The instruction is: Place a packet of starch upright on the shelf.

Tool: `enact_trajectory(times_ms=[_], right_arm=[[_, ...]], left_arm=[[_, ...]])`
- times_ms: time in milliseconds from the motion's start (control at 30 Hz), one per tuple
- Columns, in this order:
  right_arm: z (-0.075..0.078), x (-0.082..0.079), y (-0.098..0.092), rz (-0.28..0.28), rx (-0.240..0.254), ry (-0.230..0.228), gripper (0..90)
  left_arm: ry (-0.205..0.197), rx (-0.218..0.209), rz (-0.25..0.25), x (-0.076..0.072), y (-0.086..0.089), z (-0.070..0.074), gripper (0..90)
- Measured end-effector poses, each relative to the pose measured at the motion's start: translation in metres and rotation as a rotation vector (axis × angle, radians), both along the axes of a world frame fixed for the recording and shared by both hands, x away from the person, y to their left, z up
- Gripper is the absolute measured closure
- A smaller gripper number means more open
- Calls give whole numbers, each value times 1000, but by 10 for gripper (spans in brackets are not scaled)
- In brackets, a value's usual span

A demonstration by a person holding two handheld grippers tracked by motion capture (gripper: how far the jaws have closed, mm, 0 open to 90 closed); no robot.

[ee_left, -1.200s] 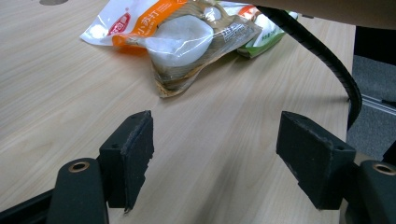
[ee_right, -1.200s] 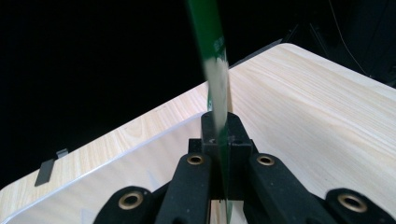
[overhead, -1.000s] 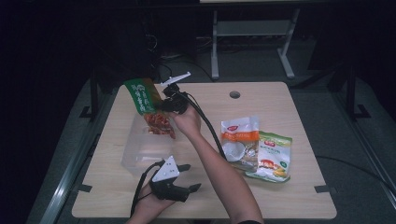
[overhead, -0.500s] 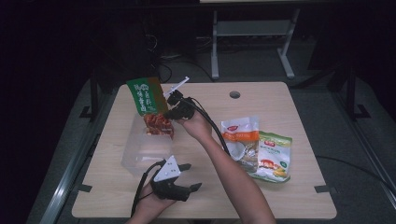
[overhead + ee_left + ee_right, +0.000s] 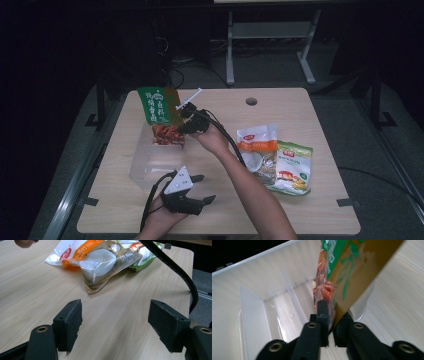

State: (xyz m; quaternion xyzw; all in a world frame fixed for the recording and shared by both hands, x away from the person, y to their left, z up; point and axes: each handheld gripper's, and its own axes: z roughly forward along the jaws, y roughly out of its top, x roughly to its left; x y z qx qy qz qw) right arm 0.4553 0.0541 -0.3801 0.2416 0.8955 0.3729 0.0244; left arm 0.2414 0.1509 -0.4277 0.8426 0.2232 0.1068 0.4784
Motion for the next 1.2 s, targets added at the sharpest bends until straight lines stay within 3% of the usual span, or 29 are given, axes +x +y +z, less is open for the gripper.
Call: enact_trajectory(times_ms=[167, 200, 233, 433, 667, 967, 1200], right_arm=[[-1, 1, -1, -9, 9, 9, 742], [1, 1, -2, -14, 27, 31, 693], [1, 1, -3, -9, 34, 23, 677], [15, -4, -14, -26, 78, 37, 557], [23, -8, -32, -35, 101, 28, 513], [28, -15, -63, -42, 80, 23, 473], [30, -24, -92, -82, 88, 40, 447]], left_arm=[[-2, 2, -4, 0, 0, 0, 272], [0, 2, -4, 0, 0, 0, 272], [-2, -1, -2, 0, 0, 0, 272], [2, 3, 2, 2, 1, 0, 271], [4, 8, 2, 2, 0, -1, 271], [12, 7, 8, 3, -1, -2, 271], [6, 10, 7, 3, -1, -2, 271]])
